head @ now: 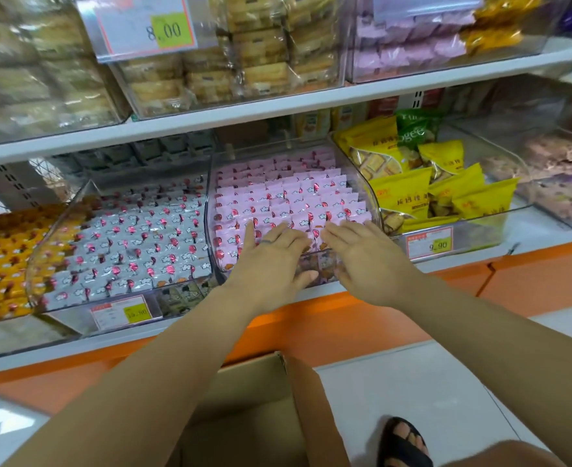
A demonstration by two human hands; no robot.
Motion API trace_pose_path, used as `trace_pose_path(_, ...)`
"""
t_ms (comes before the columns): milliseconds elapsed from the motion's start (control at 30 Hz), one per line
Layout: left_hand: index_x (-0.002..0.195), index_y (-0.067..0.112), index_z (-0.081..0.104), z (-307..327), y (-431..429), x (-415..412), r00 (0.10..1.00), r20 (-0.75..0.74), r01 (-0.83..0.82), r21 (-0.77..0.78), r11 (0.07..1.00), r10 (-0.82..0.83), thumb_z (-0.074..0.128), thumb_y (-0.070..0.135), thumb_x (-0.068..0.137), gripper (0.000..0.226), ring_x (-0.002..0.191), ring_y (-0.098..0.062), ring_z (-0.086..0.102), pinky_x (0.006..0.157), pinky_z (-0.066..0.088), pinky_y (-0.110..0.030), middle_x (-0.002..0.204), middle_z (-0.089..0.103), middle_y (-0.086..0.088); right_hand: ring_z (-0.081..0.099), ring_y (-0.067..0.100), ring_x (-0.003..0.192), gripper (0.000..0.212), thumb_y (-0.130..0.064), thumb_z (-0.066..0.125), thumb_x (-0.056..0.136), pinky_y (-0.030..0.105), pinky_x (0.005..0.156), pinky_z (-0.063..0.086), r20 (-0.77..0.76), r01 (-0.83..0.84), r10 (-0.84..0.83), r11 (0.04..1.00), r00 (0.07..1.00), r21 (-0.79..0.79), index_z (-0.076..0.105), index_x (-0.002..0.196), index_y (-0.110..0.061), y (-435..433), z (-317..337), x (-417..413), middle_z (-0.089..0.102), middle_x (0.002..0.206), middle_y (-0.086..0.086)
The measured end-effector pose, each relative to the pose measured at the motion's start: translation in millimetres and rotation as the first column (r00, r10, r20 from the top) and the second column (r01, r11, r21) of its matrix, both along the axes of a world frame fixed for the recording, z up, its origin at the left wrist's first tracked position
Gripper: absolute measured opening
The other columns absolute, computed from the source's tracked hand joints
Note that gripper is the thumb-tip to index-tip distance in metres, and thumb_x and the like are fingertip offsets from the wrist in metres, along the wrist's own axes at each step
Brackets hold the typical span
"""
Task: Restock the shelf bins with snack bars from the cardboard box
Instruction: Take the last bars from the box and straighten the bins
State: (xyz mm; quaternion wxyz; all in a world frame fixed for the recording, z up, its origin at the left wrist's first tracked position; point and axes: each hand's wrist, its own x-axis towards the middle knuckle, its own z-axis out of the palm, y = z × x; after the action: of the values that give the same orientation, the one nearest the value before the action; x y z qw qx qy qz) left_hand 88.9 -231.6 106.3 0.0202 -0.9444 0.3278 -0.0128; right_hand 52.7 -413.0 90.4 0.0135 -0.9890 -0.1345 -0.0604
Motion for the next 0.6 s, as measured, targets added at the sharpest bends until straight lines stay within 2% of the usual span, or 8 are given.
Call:
trace_pose_path(100,0.150,0.025,0.021,5,5,-7,1.000,-0.009,0.026,0.010,1.000,-0.026,0.037,0.052,0.097,0.062,0.147,-0.014,0.003,0.115,-0.009,-0.057,0.156,0.020,0.008,0.030,0.022,0.135,0.056,-0.031,0.047,0.092,0.044,0.115,0.007,0.000,-0.005,0.005,0.996,1.000,-0.093,0.034,0.145,-0.020,3,15,-3,0.041,0.146,-0.002)
trace_pose_path(167,0.150,0.026,0.020,5,10,-12,0.999,-0.011,0.030,0.012,0.999,-0.030,0.036,0.051,0.098,0.061,0.147,-0.013,0.000,0.115,-0.011,-0.055,0.157,0.017,0.010,0.038,0.022,0.130,0.053,-0.033,0.045,0.092,0.043,0.115,0.011,-0.001,-0.010,0.010,0.994,1.000,-0.109,0.038,0.142,-0.020,4,26,-7,0.050,0.138,-0.001)
trace_pose_path(267,0.152,0.027,0.011,6,5,-16,1.000,0.001,0.019,-0.034,0.999,-0.019,0.034,0.051,0.098,0.064,0.147,-0.013,-0.005,0.114,-0.012,-0.054,0.159,0.009,0.011,0.033,0.022,0.136,0.057,-0.030,0.044,0.095,0.045,0.116,0.008,0.032,0.061,-0.059,0.995,0.998,-0.079,0.028,0.147,-0.015,-3,35,-9,0.042,0.145,0.002)
trace_pose_path(333,0.153,0.027,0.004,6,-6,-16,0.999,0.015,0.041,-0.049,0.998,-0.040,0.034,0.052,0.098,0.067,0.147,-0.014,-0.009,0.113,-0.013,-0.054,0.160,-0.001,0.011,0.032,0.024,0.139,0.060,-0.023,0.054,0.091,0.050,0.116,0.009,0.084,0.060,-0.051,0.992,0.995,-0.110,0.032,0.146,-0.009,-7,27,-11,0.040,0.147,0.007)
trace_pose_path(400,0.153,0.026,-0.001,2,-18,-14,0.997,0.013,0.073,-0.004,0.997,-0.073,0.030,0.054,0.098,0.069,0.147,-0.015,-0.013,0.113,-0.014,-0.056,0.160,-0.009,0.010,0.052,0.027,0.125,0.062,-0.010,0.072,0.075,0.059,0.110,0.022,0.173,0.029,-0.009,0.993,0.985,-0.115,0.051,0.133,-0.003,-13,15,-11,0.056,0.133,0.014)
trace_pose_path(433,0.152,0.025,-0.004,-1,-22,-12,0.997,0.005,0.078,0.034,0.996,-0.078,0.028,0.055,0.098,0.070,0.146,-0.016,-0.015,0.113,-0.015,-0.057,0.159,-0.013,0.009,0.054,0.027,0.123,0.062,-0.008,0.072,0.074,0.060,0.110,0.021,0.159,0.021,-0.003,0.993,0.987,-0.117,0.052,0.133,-0.002,-17,13,-11,0.056,0.133,0.016)
trace_pose_path(533,0.152,0.025,-0.006,-8,-28,0,0.999,-0.008,0.053,0.108,0.993,-0.053,0.022,0.059,0.097,0.071,0.147,-0.019,-0.015,0.112,-0.012,-0.061,0.159,-0.016,0.009,0.022,0.016,0.144,0.064,-0.008,0.044,0.094,0.049,0.116,-0.006,-0.050,0.046,-0.055,0.983,0.997,-0.179,0.017,0.151,-0.012,-22,19,-9,0.016,0.159,0.006)
trace_pose_path(600,0.153,0.025,0.000,-5,-32,7,0.999,-0.025,0.048,0.113,0.992,-0.045,0.022,0.058,0.097,0.069,0.147,-0.019,-0.013,0.112,-0.013,-0.062,0.160,-0.010,0.008,0.018,0.014,0.145,0.068,-0.005,0.043,0.093,0.047,0.116,-0.006,-0.144,0.042,-0.074,0.976,0.987,-0.212,0.012,0.152,-0.016,-23,30,-2,0.011,0.160,0.002)
